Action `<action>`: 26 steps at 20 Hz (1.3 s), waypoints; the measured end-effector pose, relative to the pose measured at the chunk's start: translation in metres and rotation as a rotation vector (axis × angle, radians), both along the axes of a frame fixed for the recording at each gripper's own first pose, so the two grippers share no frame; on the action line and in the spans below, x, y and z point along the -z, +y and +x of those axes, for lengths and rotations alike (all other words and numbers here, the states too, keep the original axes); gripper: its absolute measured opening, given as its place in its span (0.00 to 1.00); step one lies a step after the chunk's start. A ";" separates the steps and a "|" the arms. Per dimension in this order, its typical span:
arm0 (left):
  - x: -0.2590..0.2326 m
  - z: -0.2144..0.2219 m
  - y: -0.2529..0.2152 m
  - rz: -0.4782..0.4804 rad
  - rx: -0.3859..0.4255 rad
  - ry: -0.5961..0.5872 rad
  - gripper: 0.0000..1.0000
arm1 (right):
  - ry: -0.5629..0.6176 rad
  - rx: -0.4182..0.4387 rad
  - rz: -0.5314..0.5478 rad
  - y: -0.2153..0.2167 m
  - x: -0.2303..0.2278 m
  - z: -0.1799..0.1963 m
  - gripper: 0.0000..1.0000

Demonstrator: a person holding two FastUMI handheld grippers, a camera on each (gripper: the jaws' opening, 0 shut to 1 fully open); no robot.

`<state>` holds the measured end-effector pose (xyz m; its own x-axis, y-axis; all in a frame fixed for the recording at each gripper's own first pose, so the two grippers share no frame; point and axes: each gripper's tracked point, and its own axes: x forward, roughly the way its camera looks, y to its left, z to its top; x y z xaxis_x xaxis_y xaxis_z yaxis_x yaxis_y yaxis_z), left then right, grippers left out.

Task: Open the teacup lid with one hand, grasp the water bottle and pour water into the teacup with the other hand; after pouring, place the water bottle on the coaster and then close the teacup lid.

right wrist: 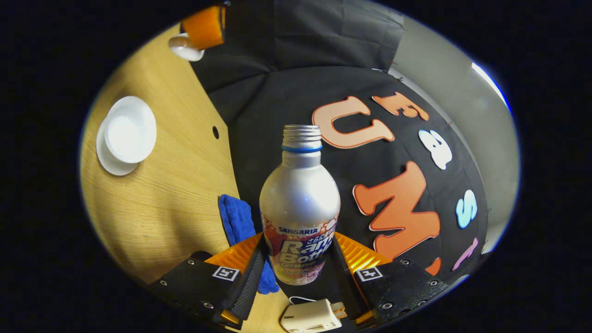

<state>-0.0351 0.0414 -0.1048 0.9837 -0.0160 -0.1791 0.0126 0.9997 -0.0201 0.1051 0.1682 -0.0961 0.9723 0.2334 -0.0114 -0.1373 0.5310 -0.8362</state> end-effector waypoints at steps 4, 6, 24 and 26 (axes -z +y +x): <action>-0.003 0.005 -0.016 0.001 0.026 -0.008 0.31 | 0.093 0.039 0.190 -0.019 -0.002 0.012 0.77; -0.003 0.007 -0.023 0.004 0.037 -0.005 0.31 | 0.139 0.058 0.283 -0.034 0.001 0.012 0.77; 0.012 0.007 -0.046 -0.002 0.080 0.042 0.31 | 0.624 0.108 0.962 -0.030 0.097 0.048 0.77; 0.014 0.008 -0.047 -0.007 0.083 0.043 0.31 | 0.659 0.120 0.955 -0.027 0.111 0.046 0.77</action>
